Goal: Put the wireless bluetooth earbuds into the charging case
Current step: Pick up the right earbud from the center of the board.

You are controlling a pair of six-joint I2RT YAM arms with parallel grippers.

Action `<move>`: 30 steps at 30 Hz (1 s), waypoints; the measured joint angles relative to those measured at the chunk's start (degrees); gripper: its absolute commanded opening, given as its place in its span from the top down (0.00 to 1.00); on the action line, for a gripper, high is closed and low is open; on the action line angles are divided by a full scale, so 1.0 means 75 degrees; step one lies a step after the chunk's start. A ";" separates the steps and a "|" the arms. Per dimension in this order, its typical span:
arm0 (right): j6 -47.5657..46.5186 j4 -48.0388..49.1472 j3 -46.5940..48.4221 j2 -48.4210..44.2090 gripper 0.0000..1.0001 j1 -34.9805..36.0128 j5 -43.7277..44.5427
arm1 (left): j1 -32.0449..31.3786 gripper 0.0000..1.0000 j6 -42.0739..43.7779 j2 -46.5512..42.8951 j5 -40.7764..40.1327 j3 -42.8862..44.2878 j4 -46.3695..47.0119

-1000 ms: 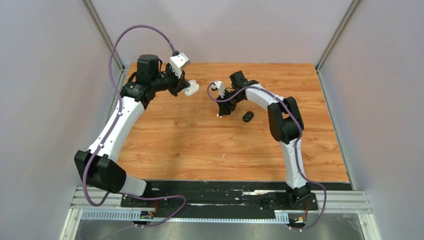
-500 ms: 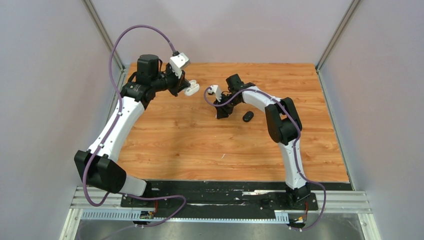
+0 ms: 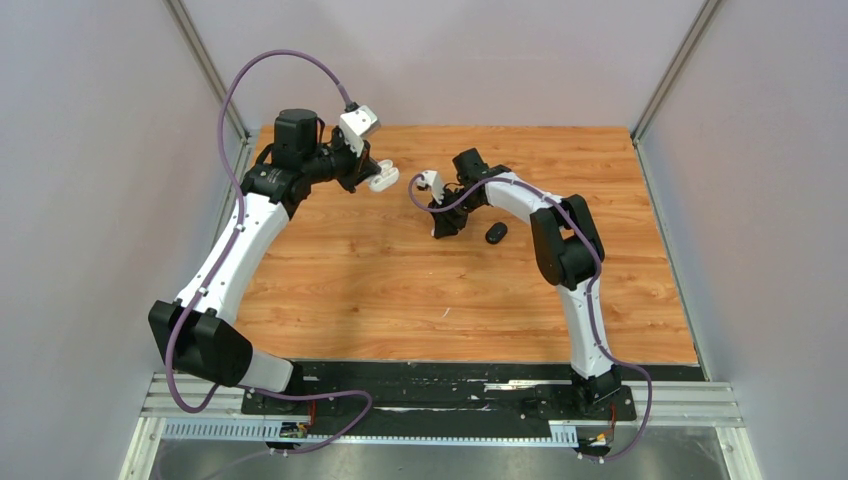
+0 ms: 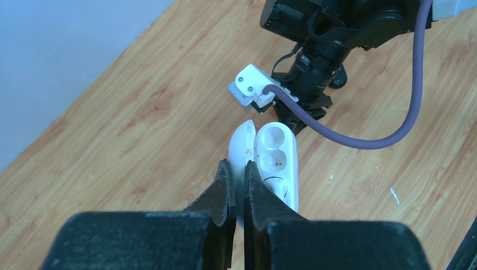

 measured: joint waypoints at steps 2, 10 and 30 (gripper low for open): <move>0.0017 -0.0012 0.0000 0.0000 0.74 0.0000 -0.0041 | 0.0000 1.00 -0.0015 0.0000 0.0003 0.0000 0.0003; 0.0125 -0.0085 0.0020 0.0000 0.72 0.0000 -0.0233 | 0.0000 1.00 -0.0017 0.0026 0.0006 0.0000 0.0003; 0.0329 -0.0198 0.0466 0.0111 0.81 0.0000 -0.0350 | 0.0000 1.00 -0.0122 0.0055 0.0003 0.0000 0.0003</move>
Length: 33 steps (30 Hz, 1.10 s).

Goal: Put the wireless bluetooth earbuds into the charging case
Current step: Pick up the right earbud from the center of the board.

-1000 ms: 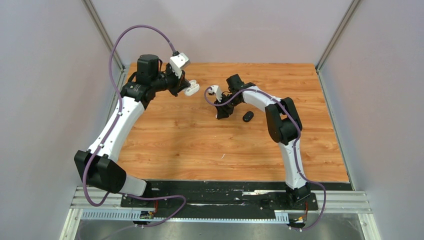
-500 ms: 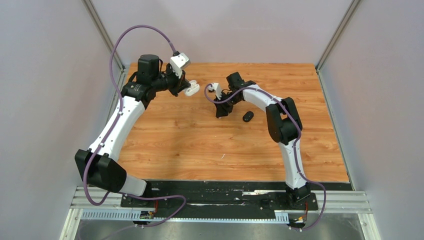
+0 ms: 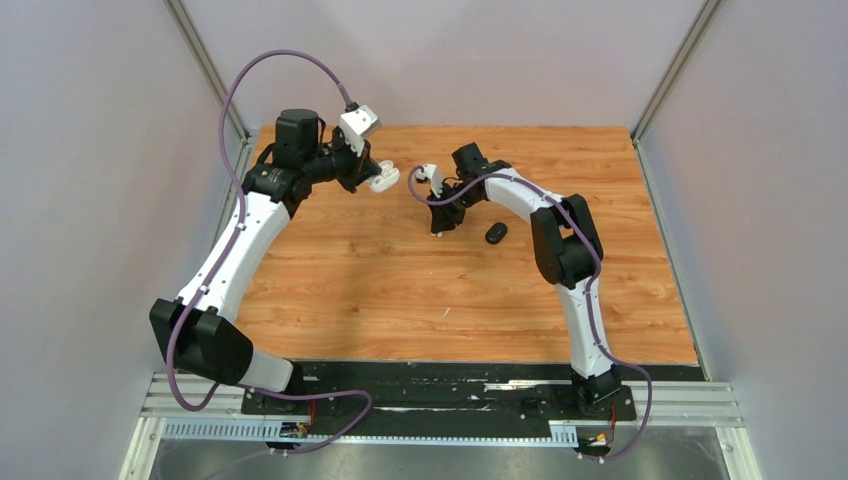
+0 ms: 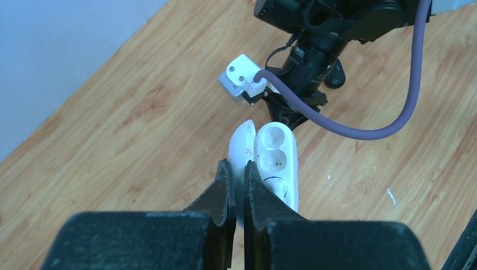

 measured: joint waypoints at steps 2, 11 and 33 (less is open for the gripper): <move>0.0000 -0.0003 0.0000 0.0003 0.83 0.0000 0.0000 | 0.0000 1.00 0.0000 0.0000 0.0003 -0.0003 0.0000; -0.0017 -0.0012 0.0000 0.0003 0.84 -0.0003 0.0085 | 0.0000 1.00 -0.0003 0.0055 0.0029 -0.0003 0.0000; -0.1778 -0.0708 -0.0525 -0.2853 1.00 -0.0332 -0.0647 | 0.0000 1.00 0.0449 0.0723 0.0507 0.0087 0.0000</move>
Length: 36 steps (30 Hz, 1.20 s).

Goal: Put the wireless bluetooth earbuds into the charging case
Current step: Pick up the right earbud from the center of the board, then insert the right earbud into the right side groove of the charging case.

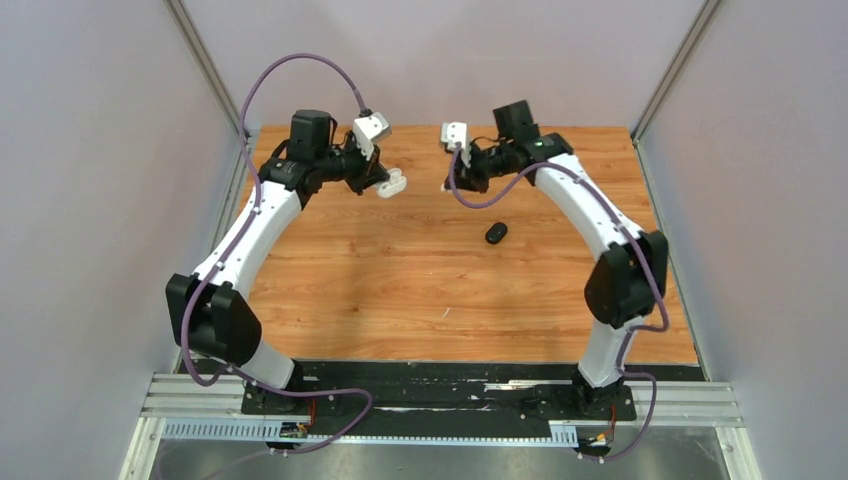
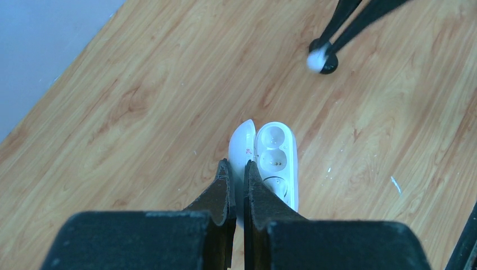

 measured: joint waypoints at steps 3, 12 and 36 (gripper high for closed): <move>-0.0353 0.0020 0.0460 -0.0991 1.00 -0.0087 -0.0303 | -0.0017 1.00 0.0323 0.0125 0.0210 0.0000 0.0003; -0.0548 0.0114 0.1874 -0.1160 1.00 0.0041 -0.1212 | -0.0332 1.00 0.1714 0.0251 0.0898 0.0000 -0.0003; -0.0227 -0.0283 0.1556 -0.0577 1.00 0.0405 -0.2078 | -0.0603 1.00 0.2314 0.0251 0.1781 0.0000 0.0417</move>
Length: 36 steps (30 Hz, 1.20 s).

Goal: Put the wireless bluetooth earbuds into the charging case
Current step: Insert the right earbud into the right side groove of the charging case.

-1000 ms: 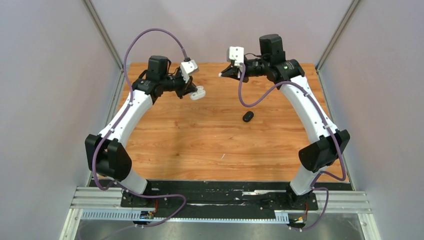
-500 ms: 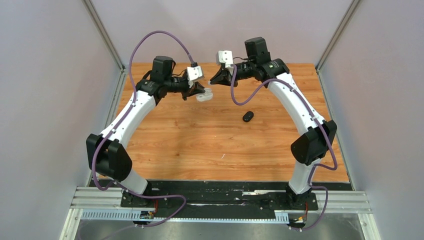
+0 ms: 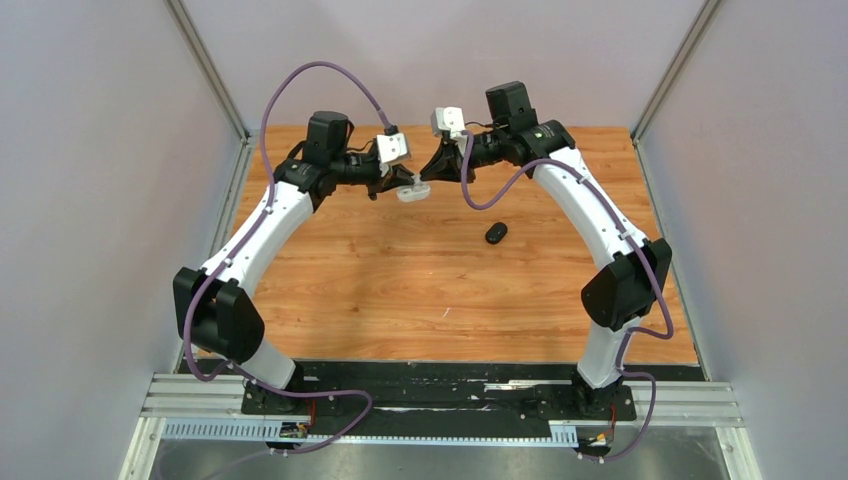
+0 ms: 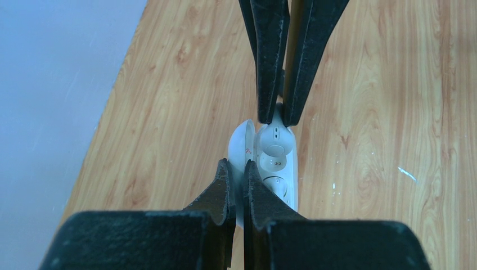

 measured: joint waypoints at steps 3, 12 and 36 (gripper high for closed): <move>-0.0023 -0.0181 0.0000 0.0009 1.00 0.0009 -0.0026 | -0.0017 1.00 0.0009 0.0000 0.0000 0.0000 0.0012; -0.0187 -0.0417 0.0000 0.0038 1.00 0.0055 0.0000 | -0.0076 1.00 0.0009 -0.0009 0.0003 0.0000 0.0055; -0.1067 -0.0498 -0.0204 0.0035 1.00 0.0332 0.0790 | -0.0157 1.00 0.0189 -0.0108 -0.0070 -0.0090 -0.0023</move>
